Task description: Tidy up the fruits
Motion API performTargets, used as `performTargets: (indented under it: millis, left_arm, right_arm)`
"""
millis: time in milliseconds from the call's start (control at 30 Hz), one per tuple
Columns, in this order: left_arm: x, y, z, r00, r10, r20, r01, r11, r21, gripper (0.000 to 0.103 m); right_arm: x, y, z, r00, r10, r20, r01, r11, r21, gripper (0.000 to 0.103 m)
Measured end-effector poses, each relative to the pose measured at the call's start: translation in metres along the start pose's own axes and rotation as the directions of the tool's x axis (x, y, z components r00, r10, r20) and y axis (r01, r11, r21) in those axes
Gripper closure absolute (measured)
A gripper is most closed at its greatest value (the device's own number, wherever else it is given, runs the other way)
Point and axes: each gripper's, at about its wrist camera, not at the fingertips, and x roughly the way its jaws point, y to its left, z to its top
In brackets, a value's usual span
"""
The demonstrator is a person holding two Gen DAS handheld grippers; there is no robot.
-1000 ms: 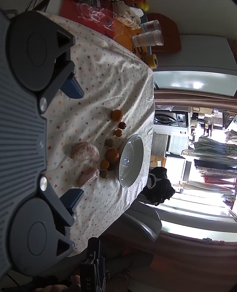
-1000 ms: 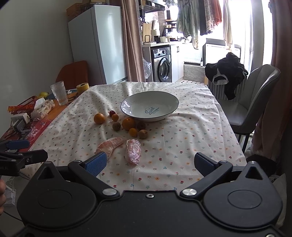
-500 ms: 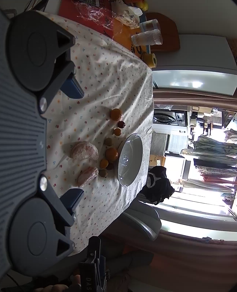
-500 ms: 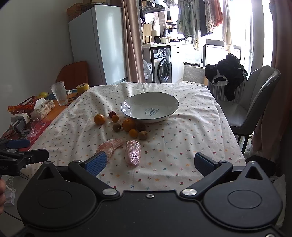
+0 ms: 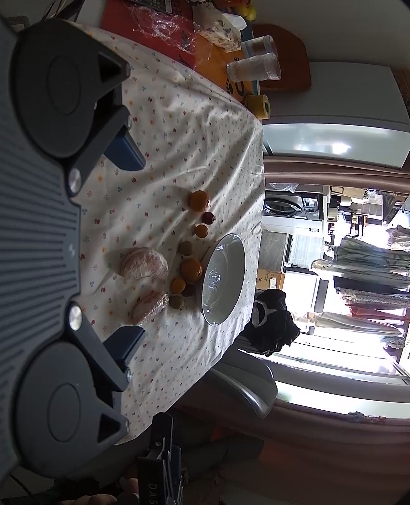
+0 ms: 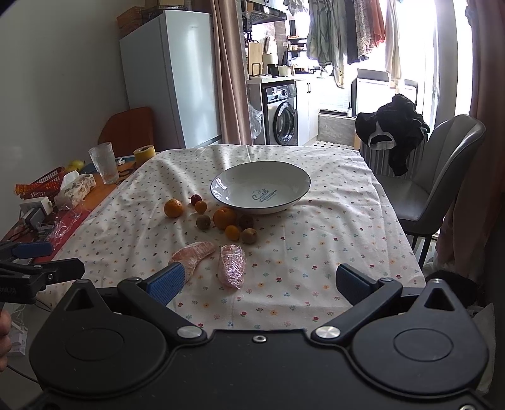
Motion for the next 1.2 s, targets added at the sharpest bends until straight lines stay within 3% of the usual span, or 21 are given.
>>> performTargets:
  millis: [600, 867, 1200]
  left_arm:
    - [0.0, -0.002, -0.002, 1.0, -0.008, 0.011, 0.008, 1.0, -0.004, 0.0]
    - [0.02, -0.003, -0.007, 1.0, -0.005, -0.004, 0.005, 1.0, -0.009, 0.0]
    - [0.05, -0.001, -0.013, 0.998, -0.055, -0.025, 0.055, 0.998, -0.021, 0.0]
  right_arm:
    - [0.002, 0.003, 0.002, 0.999, 0.041, 0.0, -0.041, 0.999, -0.005, 0.0]
    - [0.017, 0.002, -0.005, 0.996, 0.087, -0.015, -0.087, 0.996, 0.01, 0.0]
    - [0.041, -0.001, -0.01, 0.993, 0.118, -0.009, -0.117, 0.992, 0.036, 0.0]
